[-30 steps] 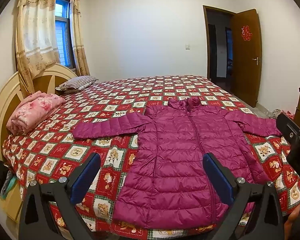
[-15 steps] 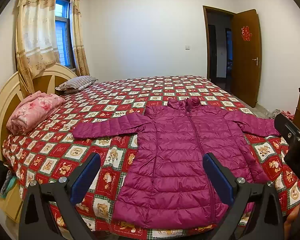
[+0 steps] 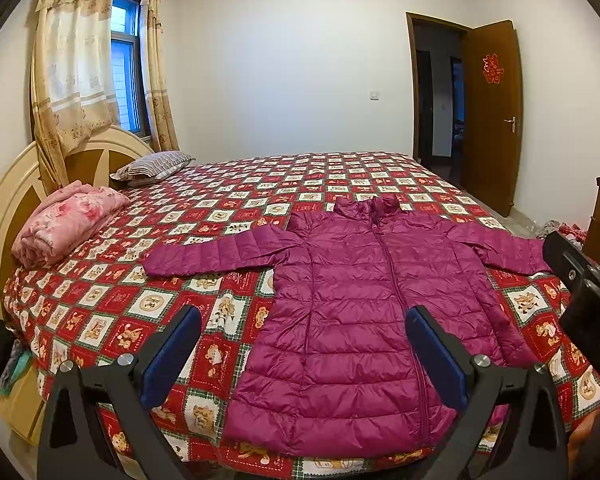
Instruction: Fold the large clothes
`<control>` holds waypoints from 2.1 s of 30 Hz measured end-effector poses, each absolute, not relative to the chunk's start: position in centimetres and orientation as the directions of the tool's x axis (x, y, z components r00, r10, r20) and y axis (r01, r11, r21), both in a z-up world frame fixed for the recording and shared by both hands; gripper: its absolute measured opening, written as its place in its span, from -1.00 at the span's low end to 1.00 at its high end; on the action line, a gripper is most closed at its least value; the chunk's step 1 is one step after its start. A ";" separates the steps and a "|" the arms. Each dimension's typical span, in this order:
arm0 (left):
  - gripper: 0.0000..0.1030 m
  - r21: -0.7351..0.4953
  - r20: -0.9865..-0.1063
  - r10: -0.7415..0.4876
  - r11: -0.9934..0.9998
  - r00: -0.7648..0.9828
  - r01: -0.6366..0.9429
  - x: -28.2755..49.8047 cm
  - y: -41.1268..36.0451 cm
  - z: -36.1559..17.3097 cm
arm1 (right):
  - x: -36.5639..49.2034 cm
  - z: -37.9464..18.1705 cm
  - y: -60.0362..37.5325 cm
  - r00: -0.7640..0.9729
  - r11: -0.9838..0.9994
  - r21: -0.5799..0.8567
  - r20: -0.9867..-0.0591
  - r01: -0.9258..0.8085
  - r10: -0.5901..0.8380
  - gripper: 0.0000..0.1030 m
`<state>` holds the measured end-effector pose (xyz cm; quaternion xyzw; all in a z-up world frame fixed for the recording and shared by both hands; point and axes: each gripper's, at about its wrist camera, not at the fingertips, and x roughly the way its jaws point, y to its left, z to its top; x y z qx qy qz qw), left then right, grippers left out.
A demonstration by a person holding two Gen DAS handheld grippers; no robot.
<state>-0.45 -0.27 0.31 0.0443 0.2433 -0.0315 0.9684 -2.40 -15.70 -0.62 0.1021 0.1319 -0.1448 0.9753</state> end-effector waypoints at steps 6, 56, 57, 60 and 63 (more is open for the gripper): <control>0.98 0.069 -0.473 -0.042 0.994 0.880 0.085 -0.5 -0.4 0.3 | -2.4 -0.7 -15.7 0.923 0.937 0.160 -0.287 0.309 -0.255 1.00; 0.98 0.054 -0.599 -0.071 0.990 0.798 0.129 13.2 -0.8 -3.4 | 8.3 -2.9 -23.1 0.782 0.903 0.025 -0.510 0.428 -0.357 1.00; 0.98 0.054 -0.604 -0.077 0.989 0.793 0.137 14.6 -0.7 -3.6 | 8.9 -2.9 -23.7 0.780 0.905 0.028 -0.519 0.424 -0.349 1.00; 0.98 0.052 -0.616 -0.085 0.988 0.783 0.148 18.6 -0.2 -4.0 | 10.5 -3.4 -28.1 0.771 0.890 0.090 -0.543 0.447 -0.333 1.00; 0.98 0.039 -0.638 -0.063 0.993 0.767 0.113 22.8 0.8 -4.6 | 11.0 -3.8 -34.1 0.737 0.825 0.158 -0.562 0.542 -0.376 1.00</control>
